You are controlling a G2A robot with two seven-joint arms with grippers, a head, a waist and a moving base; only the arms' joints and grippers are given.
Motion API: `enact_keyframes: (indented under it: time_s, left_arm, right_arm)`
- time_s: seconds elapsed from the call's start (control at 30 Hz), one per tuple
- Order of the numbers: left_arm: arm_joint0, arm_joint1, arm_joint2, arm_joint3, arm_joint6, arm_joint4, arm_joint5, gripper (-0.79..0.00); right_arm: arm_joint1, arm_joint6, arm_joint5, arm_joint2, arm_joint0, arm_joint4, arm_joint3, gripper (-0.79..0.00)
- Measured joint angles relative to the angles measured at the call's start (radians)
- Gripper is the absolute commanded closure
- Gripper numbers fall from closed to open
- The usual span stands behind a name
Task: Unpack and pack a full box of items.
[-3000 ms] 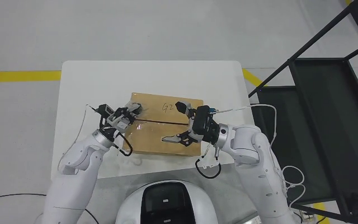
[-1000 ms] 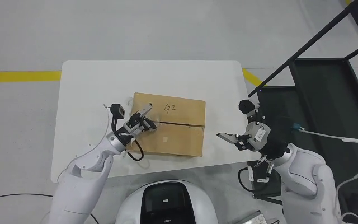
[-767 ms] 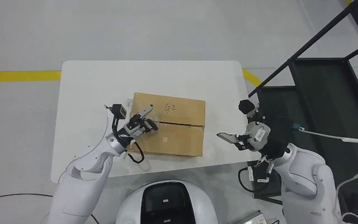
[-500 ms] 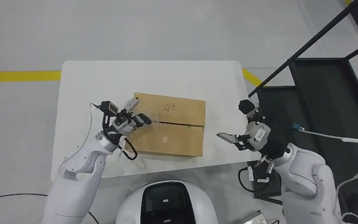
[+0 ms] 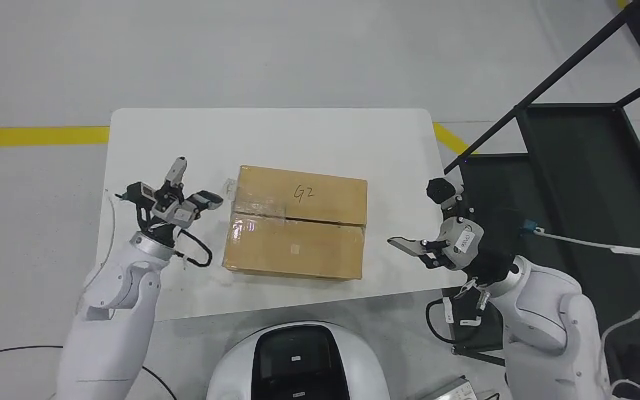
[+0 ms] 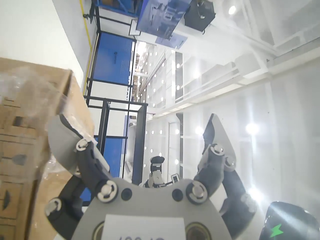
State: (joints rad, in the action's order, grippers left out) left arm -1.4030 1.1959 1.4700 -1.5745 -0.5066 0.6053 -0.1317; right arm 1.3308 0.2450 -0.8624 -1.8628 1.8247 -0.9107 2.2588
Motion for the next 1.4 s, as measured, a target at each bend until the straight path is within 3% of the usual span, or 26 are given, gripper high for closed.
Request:
enact_keyframes:
  time_s: [0.2, 0.37, 0.57, 0.83, 1.0, 1.23, 1.4]
  left_arm:
    - [0.052, 0.006, -0.019, 0.127, 0.056, -0.060, -0.044, -0.785]
    - [0.122, 0.022, -0.091, 0.242, 0.105, -0.124, -0.116, -0.785]
    - [0.186, 0.039, -0.163, 0.341, 0.127, -0.162, -0.122, -0.785]
    - [0.243, 0.062, -0.193, 0.406, 0.053, 0.014, -0.097, -0.785]
    - [0.226, 0.059, -0.167, 0.365, 0.015, 0.053, -0.081, -0.785]
    - [0.127, 0.046, -0.103, 0.182, -0.056, 0.079, -0.125, -0.785]
    - [0.075, 0.042, -0.106, 0.059, -0.108, 0.068, -0.100, -0.785]
  right_arm:
    - [0.000, 0.000, 0.000, 0.000, 0.000, 0.000, 0.000, -0.785]
    - [0.000, 0.000, 0.000, 0.000, 0.000, 0.000, 0.000, -0.785]
    - [0.000, 0.000, 0.000, 0.000, 0.000, 0.000, 0.000, -0.785]
    - [0.000, 0.000, 0.000, 0.000, 0.000, 0.000, 0.000, -0.785]
    - [0.000, 0.000, 0.000, 0.000, 0.000, 0.000, 0.000, -0.785]
    - [0.000, 0.000, 0.000, 0.000, 0.000, 0.000, 0.000, -0.785]
    - [0.000, 0.000, 0.000, 0.000, 0.000, 0.000, 0.000, -0.785]
